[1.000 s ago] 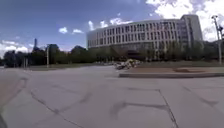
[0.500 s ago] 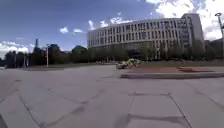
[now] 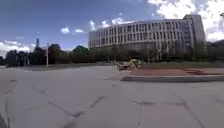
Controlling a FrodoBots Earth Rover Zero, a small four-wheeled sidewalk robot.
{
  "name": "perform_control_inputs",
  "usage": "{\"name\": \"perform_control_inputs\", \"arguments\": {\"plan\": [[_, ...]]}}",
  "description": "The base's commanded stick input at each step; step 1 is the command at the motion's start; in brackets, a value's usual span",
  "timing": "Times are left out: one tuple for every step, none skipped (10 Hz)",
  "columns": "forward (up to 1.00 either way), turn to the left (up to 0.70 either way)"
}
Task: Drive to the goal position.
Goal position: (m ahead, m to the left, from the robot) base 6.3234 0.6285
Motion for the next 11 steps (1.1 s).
{"name": "perform_control_inputs", "arguments": {"plan": [[0.70, 0.00], [0.70, 0.00], [0.70, 0.00], [0.70, 0.00], [0.70, 0.00], [0.70, 0.00], [0.70, 0.00], [0.70, 0.00], [0.70, 0.00], [0.70, 0.00], [0.70, 0.00]]}}
